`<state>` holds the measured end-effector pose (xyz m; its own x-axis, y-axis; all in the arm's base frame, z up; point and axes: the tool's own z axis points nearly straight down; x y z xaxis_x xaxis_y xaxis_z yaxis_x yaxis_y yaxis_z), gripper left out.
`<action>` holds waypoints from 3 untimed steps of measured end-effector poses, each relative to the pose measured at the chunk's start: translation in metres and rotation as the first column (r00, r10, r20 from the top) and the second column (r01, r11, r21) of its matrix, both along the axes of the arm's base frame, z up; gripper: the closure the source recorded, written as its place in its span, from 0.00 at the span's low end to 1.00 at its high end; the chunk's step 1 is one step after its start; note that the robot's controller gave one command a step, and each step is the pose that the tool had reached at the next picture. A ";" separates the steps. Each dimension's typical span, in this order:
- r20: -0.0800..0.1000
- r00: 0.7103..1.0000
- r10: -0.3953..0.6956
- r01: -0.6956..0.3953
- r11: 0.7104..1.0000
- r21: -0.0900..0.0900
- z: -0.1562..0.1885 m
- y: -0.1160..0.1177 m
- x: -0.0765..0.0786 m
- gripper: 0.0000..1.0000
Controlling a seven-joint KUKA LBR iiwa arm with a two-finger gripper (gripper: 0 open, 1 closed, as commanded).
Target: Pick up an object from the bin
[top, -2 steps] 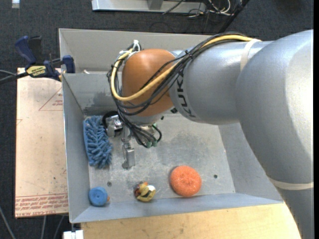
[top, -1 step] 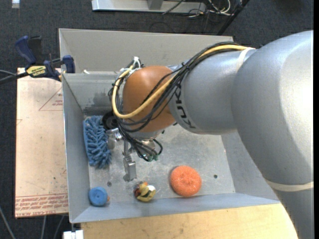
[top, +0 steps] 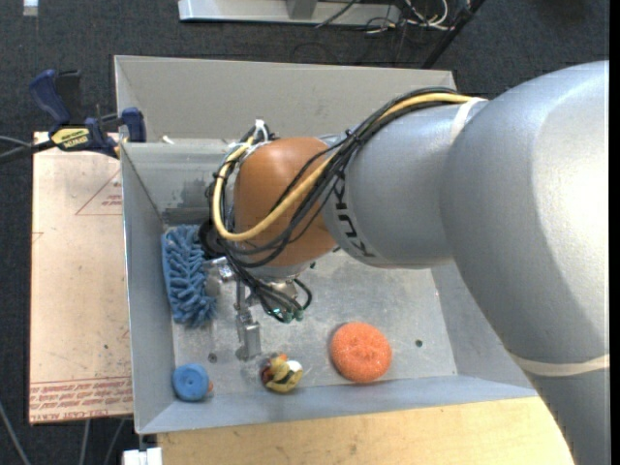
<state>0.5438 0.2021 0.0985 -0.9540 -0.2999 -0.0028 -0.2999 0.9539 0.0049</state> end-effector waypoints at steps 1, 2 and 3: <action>0.003 0.991 -0.130 0.130 0.991 -0.002 0.000 0.009 -0.004 0.00; 0.000 0.938 -0.347 0.347 0.938 0.002 -0.010 0.028 -0.007 0.00; 0.010 0.938 -0.346 0.346 0.938 0.005 -0.026 0.033 -0.018 1.00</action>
Offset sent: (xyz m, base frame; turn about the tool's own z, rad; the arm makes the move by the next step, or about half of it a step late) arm -0.0048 0.0418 -0.0285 0.2244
